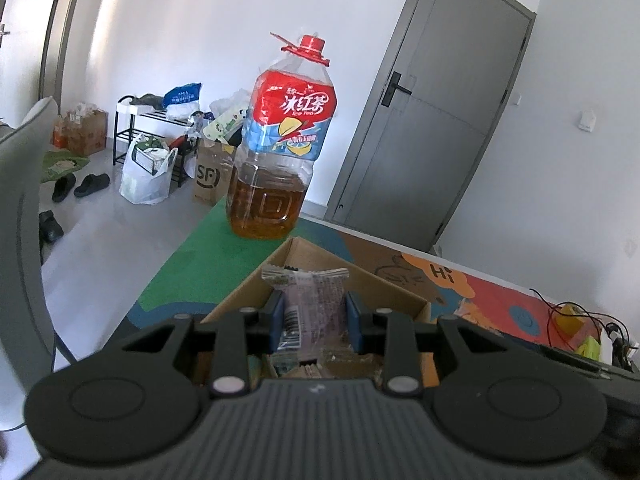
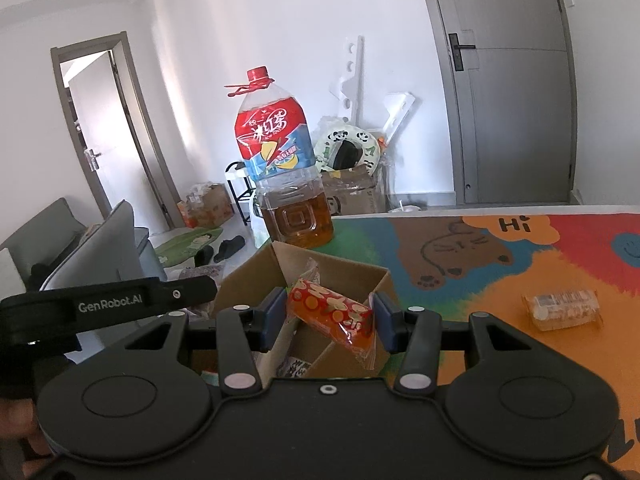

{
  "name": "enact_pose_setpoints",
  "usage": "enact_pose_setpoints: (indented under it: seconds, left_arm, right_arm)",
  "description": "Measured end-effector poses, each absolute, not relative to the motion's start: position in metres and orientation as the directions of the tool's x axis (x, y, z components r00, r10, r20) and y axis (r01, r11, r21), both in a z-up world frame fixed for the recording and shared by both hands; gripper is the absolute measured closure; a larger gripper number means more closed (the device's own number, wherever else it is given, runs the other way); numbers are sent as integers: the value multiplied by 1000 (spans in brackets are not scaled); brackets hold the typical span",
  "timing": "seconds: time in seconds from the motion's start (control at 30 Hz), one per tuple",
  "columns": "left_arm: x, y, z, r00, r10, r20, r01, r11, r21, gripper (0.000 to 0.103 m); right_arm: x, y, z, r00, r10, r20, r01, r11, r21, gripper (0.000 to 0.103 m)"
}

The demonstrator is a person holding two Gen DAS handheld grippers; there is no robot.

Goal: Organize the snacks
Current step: 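Carry both snacks over the cardboard box and open both grippers to drop them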

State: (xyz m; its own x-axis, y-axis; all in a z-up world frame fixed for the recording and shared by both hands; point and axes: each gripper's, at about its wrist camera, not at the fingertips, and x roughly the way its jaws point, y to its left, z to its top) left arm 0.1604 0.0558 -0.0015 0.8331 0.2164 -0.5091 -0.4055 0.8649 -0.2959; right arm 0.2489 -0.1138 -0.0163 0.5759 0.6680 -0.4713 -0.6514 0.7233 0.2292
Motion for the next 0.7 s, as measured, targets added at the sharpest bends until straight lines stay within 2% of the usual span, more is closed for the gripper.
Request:
enact_pose_setpoints:
  seconds: [0.07, 0.13, 0.17, 0.2, 0.47, 0.53, 0.6, 0.7]
  left_arm:
    - [162, 59, -2, 837, 206, -507, -400, 863, -309, 71]
    - [166, 62, 0, 849, 192, -492, -383, 865, -324, 61]
    - [166, 63, 1, 849, 191, -493, -383, 865, -325, 50]
    - [165, 64, 1, 848, 199, -492, -390, 863, -322, 44]
    - [148, 83, 2, 836, 246, -490, -438, 837, -327, 43]
    - [144, 88, 3, 833, 258, -490, -450, 830, -329, 43]
    - [141, 92, 4, 828, 267, -493, -461, 825, -328, 43]
    - [138, 95, 3, 824, 275, -495, -470, 819, -328, 42]
  right_arm:
    - [252, -111, -17, 575, 666, -476, -650, 725, 229, 56]
    - [255, -108, -17, 574, 664, -479, -648, 726, 229, 56]
    - [256, -106, -17, 573, 664, -480, -648, 726, 229, 56]
    - [257, -103, -17, 572, 664, -481, -649, 725, 229, 56]
    - [263, -80, -18, 550, 681, -483, -665, 708, 240, 55]
    - [264, -74, -18, 541, 690, -481, -669, 699, 251, 53]
    - [264, -70, -18, 535, 696, -480, -673, 694, 256, 44]
    - [262, -71, -18, 545, 691, -474, -672, 699, 246, 42]
